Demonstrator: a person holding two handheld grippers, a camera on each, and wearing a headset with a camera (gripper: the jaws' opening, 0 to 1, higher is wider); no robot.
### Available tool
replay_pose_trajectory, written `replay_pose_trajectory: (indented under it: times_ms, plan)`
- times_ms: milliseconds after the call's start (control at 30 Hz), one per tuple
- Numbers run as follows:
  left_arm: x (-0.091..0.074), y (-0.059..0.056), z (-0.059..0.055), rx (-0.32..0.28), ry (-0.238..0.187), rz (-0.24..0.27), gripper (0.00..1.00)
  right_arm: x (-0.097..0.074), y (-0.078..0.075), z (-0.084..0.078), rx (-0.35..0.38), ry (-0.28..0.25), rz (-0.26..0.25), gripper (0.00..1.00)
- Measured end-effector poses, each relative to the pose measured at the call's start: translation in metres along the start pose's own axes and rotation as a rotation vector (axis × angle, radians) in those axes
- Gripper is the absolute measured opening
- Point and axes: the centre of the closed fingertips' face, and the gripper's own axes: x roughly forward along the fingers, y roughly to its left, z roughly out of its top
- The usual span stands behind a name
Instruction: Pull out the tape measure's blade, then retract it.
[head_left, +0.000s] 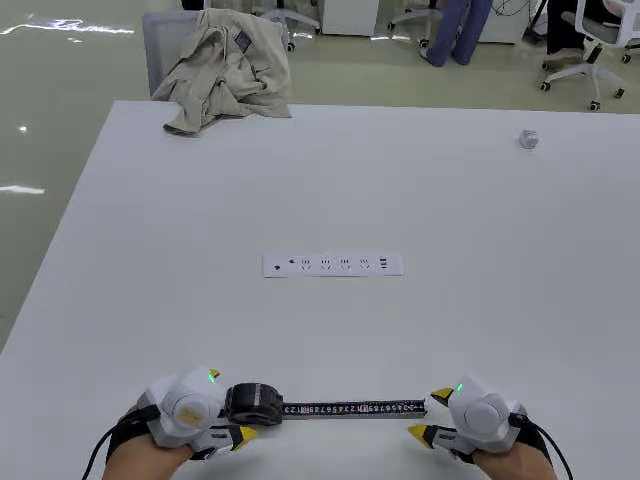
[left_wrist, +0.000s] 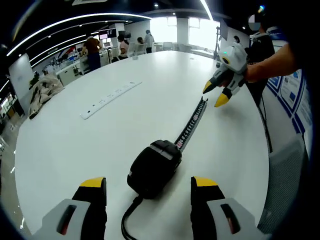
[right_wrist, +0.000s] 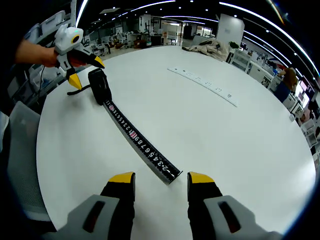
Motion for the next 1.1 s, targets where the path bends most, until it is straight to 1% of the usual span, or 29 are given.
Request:
replay_pose_trajectory:
  times_ms: [33,133,233,300,333,367,500,567,733,800,900,933,1100]
  plan:
    - [-0.002,-0.002,-0.001,-0.015,-0.003,0.002,0.66,-0.001,0.004,0.002,0.02,-0.014,-0.004,0.43]
    - [-0.005,-0.006,-0.004,-0.03,-0.004,0.016,0.69,-0.002,0.008,0.001,0.041,-0.031,-0.015,0.45]
    - [-0.009,-0.006,-0.007,-0.064,-0.012,0.041,0.7,-0.005,0.011,0.002,0.068,-0.048,-0.027,0.47]
    - [-0.013,-0.008,-0.007,-0.092,-0.018,0.05,0.7,-0.009,0.014,0.005,0.092,-0.063,-0.033,0.47]
    - [-0.014,-0.009,-0.008,-0.096,-0.019,0.048,0.7,-0.011,0.014,0.006,0.099,-0.068,-0.039,0.47]
    - [-0.015,-0.011,-0.009,-0.11,-0.019,0.046,0.7,-0.01,0.015,0.005,0.107,-0.073,-0.038,0.48]
    - [-0.019,-0.013,-0.014,-0.172,-0.039,0.069,0.7,-0.017,0.02,0.01,0.137,-0.103,-0.049,0.49]
    - [-0.023,-0.014,-0.013,-0.18,-0.047,0.084,0.71,-0.02,0.021,0.012,0.151,-0.116,-0.059,0.51]
    - [-0.028,-0.019,-0.011,-0.216,-0.07,0.097,0.72,-0.03,0.024,0.015,0.202,-0.148,-0.078,0.55]
    - [-0.03,-0.021,-0.011,-0.217,-0.072,0.109,0.73,-0.033,0.024,0.015,0.216,-0.157,-0.086,0.56]
    - [-0.032,-0.023,-0.009,-0.249,-0.084,0.113,0.78,-0.038,0.026,0.018,0.238,-0.179,-0.096,0.58]
    - [-0.033,-0.025,-0.009,-0.251,-0.084,0.111,0.79,-0.039,0.027,0.019,0.241,-0.184,-0.098,0.59]
    - [-0.04,-0.031,-0.007,-0.279,-0.11,0.123,0.79,-0.049,0.032,0.023,0.272,-0.208,-0.114,0.62]
